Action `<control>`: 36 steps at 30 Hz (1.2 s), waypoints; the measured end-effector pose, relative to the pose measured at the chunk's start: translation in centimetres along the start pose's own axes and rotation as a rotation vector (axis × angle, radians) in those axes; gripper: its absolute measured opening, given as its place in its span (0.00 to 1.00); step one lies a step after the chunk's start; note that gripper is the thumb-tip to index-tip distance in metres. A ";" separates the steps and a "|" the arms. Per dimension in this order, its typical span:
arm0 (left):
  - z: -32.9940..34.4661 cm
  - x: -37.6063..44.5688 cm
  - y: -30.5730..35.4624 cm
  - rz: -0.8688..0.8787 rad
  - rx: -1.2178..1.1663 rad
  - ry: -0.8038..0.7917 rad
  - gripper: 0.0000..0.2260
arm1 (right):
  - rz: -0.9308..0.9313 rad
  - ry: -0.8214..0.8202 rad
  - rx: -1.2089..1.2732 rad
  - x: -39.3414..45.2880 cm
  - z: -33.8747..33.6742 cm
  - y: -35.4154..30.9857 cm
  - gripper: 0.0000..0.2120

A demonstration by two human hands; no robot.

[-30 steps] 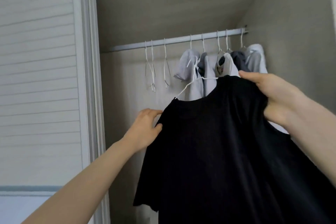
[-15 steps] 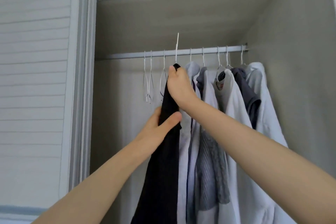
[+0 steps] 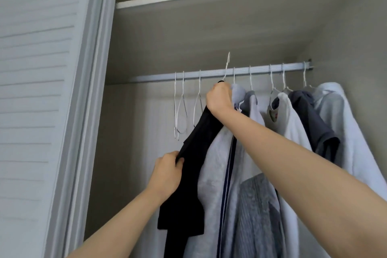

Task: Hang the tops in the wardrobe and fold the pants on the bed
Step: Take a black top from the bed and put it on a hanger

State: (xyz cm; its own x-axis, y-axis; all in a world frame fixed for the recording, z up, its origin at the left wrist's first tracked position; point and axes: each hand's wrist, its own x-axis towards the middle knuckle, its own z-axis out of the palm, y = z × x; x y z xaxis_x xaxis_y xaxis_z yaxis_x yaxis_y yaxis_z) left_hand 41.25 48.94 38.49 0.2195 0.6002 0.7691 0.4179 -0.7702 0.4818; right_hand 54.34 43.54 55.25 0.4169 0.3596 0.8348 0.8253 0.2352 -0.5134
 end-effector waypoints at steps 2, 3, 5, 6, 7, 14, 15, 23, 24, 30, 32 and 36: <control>0.1 0.0 -0.8 -0.011 0.028 0.007 0.15 | -0.026 -0.024 -0.106 0.4 0.5 0.9 0.09; 0.2 -0.1 -1.2 -0.011 0.038 -0.003 0.17 | -0.030 -0.034 -0.138 0.4 0.7 1.3 0.11; 0.4 -0.6 -1.8 -0.023 0.055 -0.033 0.17 | -0.030 -0.069 -0.211 0.4 1.3 2.2 0.13; 0.4 -0.9 -2.2 -0.029 0.055 -0.051 0.16 | -0.019 -0.094 -0.242 0.3 1.5 2.6 0.14; 0.5 -1.3 -2.5 -0.033 0.053 -0.070 0.16 | 0.004 -0.123 -0.266 0.2 1.7 3.0 0.15; 0.9 -5.4 -3.5 0.019 -0.039 -0.204 0.09 | -0.099 -0.164 -0.371 -3.0 0.1 3.0 0.13; 0.7 -6.1 -3.6 0.025 -0.032 -0.212 0.07 | -0.133 -0.198 -0.413 -4.3 -0.4 2.8 0.11; -0.6 -10.7 -4.4 0.022 -0.004 -0.104 0.13 | -0.296 -0.405 -0.512 -16.3 -2.6 2.4 0.23; -0.8 -11.2 -4.5 0.021 -0.013 -0.086 0.12 | -0.336 -0.434 -0.538 -17.8 -2.7 2.5 0.23; -3.1 -15.5 -4.4 -0.059 -0.120 -0.084 0.04 | -0.487 -0.478 -0.574 -25.0 -3.4 3.1 0.24; -4.2 -17.3 -4.1 -0.088 -0.104 -0.100 0.05 | -0.423 -0.497 -0.475 -27.0 -3.8 2.8 0.24; -7.1 -21.2 -3.0 -0.158 -0.058 -0.072 0.08 | -0.407 -0.553 -0.285 -31.4 -4.5 2.3 0.24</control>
State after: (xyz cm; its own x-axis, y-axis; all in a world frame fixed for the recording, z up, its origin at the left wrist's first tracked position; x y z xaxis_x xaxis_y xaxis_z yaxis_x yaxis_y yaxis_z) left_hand 29.10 36.98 23.74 0.2180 0.7272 0.6509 0.4012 -0.6748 0.6195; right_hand 44.87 28.78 28.72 -0.1336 0.7138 0.6875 0.9718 0.2304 -0.0504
